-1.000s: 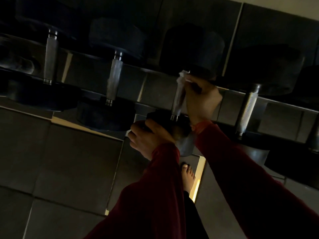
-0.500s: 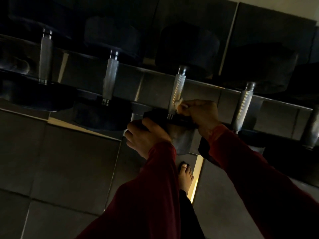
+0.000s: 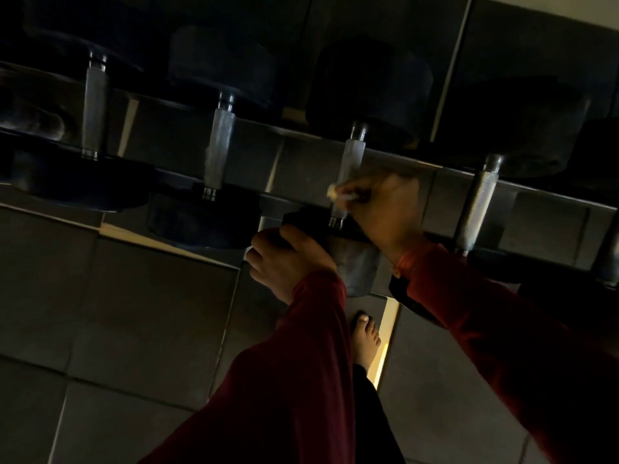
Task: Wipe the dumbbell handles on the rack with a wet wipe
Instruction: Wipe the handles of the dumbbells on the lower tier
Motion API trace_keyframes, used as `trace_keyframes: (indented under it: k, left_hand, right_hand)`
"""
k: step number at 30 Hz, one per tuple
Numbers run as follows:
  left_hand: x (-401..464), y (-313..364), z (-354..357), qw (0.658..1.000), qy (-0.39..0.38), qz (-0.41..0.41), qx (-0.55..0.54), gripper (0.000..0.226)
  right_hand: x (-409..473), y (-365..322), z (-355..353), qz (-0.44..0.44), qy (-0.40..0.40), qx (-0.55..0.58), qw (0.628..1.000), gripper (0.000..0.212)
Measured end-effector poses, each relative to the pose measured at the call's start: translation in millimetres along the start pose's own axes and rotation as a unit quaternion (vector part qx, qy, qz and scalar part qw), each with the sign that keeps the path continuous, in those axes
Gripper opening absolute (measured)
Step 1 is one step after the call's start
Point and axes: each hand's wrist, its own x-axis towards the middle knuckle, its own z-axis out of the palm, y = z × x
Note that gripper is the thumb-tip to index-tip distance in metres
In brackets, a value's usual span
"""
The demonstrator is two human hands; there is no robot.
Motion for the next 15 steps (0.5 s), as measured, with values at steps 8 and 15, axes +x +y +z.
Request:
trace_keyframes:
  k: [8, 15]
  left_hand:
    - [0.8, 0.9, -0.6, 1.000, 0.001, 0.021, -0.001, 0.040]
    - [1.5, -0.3, -1.0, 0.999, 0.006, 0.033, 0.007, 0.053]
  right_hand:
    - [25.4, 5.1, 1.4, -0.100, -0.032, -0.157, 0.982, 0.021]
    - [50.7, 6.1, 5.9, -0.351, -0.013, -0.451, 0.820, 0.026]
